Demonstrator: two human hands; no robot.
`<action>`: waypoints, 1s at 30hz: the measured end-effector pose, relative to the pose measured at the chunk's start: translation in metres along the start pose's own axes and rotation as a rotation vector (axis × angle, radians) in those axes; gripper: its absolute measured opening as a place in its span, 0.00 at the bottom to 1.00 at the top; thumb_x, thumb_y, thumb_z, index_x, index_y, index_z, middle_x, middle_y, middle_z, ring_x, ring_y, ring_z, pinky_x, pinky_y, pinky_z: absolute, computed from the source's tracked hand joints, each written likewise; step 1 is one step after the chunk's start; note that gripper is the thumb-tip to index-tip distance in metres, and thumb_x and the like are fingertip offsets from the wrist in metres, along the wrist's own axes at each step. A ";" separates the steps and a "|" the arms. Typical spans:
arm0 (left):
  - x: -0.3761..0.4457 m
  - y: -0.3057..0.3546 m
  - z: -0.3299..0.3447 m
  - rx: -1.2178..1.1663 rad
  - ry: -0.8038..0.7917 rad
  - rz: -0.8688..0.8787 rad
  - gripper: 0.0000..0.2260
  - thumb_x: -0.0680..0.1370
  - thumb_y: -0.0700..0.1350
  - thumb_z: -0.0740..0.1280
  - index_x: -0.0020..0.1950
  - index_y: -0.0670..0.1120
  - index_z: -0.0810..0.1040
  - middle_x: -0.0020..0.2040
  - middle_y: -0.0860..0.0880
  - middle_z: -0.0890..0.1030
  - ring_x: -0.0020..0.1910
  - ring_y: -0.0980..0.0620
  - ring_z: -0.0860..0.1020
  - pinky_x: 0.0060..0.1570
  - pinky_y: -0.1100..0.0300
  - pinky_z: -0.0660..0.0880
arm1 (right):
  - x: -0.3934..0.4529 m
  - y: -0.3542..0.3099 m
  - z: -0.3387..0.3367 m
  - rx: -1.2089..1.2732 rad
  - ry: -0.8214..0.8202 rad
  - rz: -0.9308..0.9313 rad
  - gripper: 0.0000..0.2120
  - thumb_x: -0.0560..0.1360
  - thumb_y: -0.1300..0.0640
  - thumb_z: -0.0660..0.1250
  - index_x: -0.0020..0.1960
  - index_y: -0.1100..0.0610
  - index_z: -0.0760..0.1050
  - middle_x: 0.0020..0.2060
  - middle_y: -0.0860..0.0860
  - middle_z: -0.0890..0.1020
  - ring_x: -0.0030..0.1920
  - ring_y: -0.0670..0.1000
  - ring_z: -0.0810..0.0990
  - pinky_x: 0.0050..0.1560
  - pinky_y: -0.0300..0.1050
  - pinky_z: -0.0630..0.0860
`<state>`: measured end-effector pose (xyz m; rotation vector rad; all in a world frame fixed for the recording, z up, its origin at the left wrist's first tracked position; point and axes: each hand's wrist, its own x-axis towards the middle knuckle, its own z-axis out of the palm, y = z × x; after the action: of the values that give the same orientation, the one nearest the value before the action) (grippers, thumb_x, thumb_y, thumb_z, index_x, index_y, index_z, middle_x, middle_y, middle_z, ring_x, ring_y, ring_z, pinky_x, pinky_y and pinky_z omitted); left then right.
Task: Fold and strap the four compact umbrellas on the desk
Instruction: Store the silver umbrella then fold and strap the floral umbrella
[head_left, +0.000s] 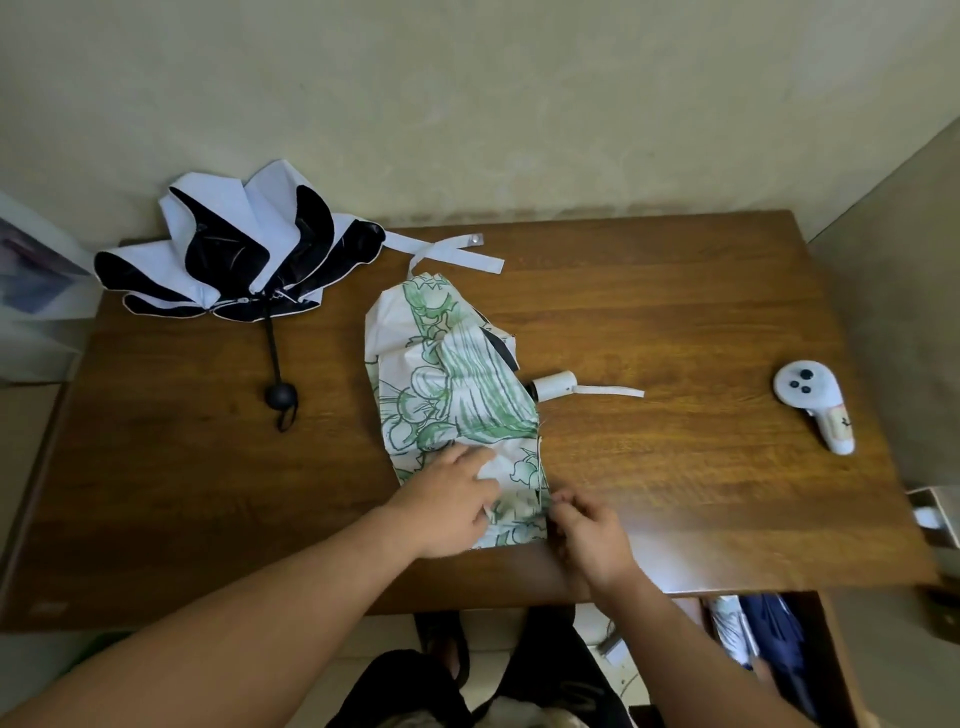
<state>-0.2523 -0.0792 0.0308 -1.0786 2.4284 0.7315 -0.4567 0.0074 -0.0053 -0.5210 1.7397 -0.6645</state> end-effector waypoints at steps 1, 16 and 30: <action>0.000 -0.002 -0.008 -0.143 0.002 -0.056 0.14 0.83 0.49 0.61 0.67 0.50 0.77 0.81 0.46 0.64 0.78 0.43 0.64 0.75 0.47 0.65 | 0.001 -0.003 -0.002 0.048 -0.026 0.049 0.09 0.79 0.59 0.69 0.40 0.53 0.80 0.29 0.50 0.77 0.29 0.52 0.73 0.29 0.42 0.68; 0.016 -0.017 -0.026 -0.856 -0.022 -0.399 0.15 0.86 0.48 0.57 0.71 0.51 0.74 0.63 0.49 0.75 0.53 0.53 0.72 0.51 0.56 0.65 | -0.015 0.005 0.000 -0.420 -0.055 0.046 0.16 0.74 0.44 0.72 0.41 0.58 0.84 0.34 0.51 0.85 0.37 0.50 0.82 0.34 0.43 0.71; -0.018 0.001 0.044 -0.127 0.133 0.019 0.14 0.87 0.44 0.57 0.72 0.47 0.73 0.84 0.51 0.58 0.84 0.49 0.49 0.82 0.56 0.48 | -0.020 0.028 0.006 -0.243 -0.022 0.026 0.07 0.76 0.48 0.72 0.51 0.49 0.77 0.41 0.52 0.85 0.35 0.54 0.84 0.31 0.47 0.81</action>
<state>-0.2361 -0.0418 0.0062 -1.1890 2.5351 0.8562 -0.4461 0.0401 -0.0107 -0.6693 1.8139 -0.4289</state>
